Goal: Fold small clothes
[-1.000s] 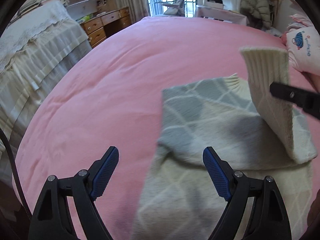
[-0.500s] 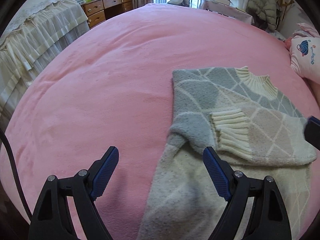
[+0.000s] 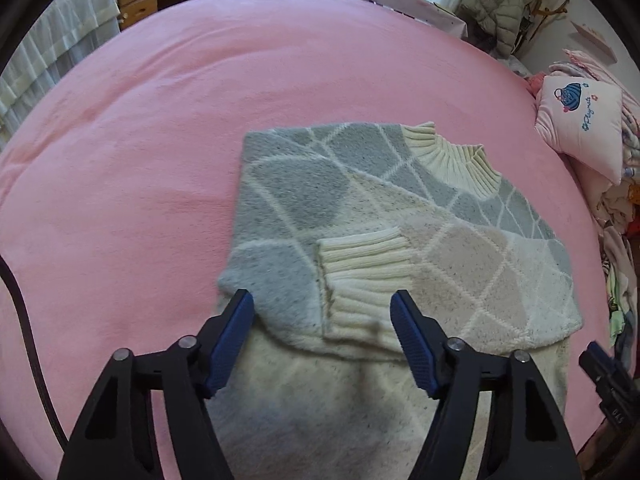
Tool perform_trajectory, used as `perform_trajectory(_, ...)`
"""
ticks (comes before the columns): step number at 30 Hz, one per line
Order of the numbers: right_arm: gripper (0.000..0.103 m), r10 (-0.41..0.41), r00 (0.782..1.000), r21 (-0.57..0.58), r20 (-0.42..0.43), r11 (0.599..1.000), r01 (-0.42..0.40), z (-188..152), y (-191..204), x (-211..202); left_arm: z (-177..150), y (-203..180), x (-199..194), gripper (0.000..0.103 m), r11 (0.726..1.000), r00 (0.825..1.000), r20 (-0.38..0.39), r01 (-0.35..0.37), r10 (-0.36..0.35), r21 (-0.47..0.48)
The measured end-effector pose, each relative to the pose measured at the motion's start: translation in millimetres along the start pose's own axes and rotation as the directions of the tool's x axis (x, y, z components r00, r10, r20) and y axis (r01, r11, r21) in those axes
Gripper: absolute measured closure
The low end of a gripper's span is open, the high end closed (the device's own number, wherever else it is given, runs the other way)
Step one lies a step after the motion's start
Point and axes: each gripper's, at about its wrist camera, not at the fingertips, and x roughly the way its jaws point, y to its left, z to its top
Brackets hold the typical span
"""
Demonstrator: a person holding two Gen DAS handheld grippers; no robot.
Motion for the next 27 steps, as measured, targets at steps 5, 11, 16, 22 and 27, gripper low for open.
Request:
perform_trajectory(5, 0.044, -0.009, 1.000, 0.072, -0.016, 0.997, 0.010, -9, -30, 8, 7, -9, 28, 0.034, 0.999, 0.995, -0.093, 0.033, -0.031, 0.017)
perform_trajectory(11, 0.044, -0.056, 0.998, 0.093, -0.006, 0.994, 0.057, -11, -47, 13, -1, -20, 46, 0.032, 0.998, 0.989, -0.140, 0.048, -0.041, 0.044)
perform_trajectory(16, 0.044, -0.104, 0.994, 0.122, -0.023, 0.987, 0.106, -18, -68, 20, 4, -34, 49, 0.071, 0.996, 0.988, -0.136, 0.077, -0.069, 0.048)
perform_trajectory(22, 0.044, -0.109, 0.993, 0.174, -0.041, 0.978, 0.115, -21, -87, 27, 9, -41, 41, 0.092, 0.995, 0.990, -0.108, 0.097, -0.093, 0.039)
perform_trajectory(27, 0.044, -0.090, 0.995, 0.170, -0.038, 0.981, 0.096, -10, -84, 34, 25, -50, 15, 0.092, 0.992, 0.993, -0.024, 0.121, -0.120, 0.044)
